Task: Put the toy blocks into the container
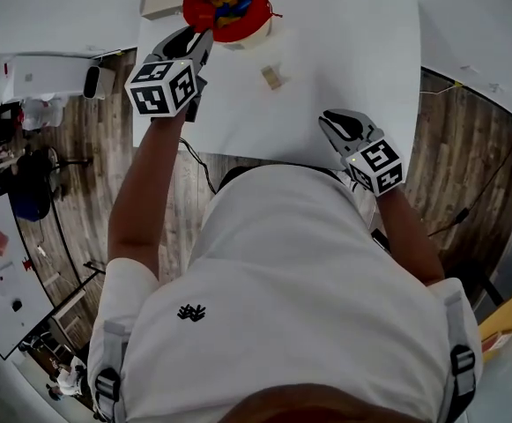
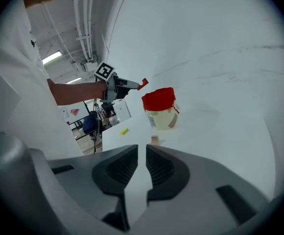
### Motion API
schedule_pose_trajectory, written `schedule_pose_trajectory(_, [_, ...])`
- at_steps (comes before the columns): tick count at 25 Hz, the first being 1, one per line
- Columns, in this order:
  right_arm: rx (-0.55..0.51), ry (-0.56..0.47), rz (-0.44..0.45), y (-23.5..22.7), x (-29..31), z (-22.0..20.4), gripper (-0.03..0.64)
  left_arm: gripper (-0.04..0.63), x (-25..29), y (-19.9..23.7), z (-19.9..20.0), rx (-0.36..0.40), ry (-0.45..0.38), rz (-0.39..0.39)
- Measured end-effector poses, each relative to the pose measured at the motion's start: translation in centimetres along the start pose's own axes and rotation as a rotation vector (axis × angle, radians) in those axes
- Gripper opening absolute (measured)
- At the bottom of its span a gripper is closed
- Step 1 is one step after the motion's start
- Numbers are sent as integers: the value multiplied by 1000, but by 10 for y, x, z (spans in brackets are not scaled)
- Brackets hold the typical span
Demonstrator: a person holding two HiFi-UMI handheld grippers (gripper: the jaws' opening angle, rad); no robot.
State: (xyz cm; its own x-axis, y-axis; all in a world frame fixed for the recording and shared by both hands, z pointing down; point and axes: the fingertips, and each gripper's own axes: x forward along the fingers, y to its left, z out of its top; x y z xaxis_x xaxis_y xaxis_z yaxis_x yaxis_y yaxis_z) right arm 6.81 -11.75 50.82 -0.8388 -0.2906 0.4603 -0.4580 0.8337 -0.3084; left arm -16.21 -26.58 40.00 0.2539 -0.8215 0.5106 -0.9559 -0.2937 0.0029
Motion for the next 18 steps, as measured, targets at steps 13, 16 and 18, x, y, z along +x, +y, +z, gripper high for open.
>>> schedule_pose_trajectory(13, [48,-37,-58,-28,-18,-2,49,133,96,21,1,102,230,-26])
schedule_pose_trajectory(16, [57,-40,-68,-32,-21,-5,46,133,109,24,-6,107,315,-34])
schedule_pose_trajectory(18, [62,-42,-73,-34,-21,-6,47,133,116,24,-10,130,370,-40])
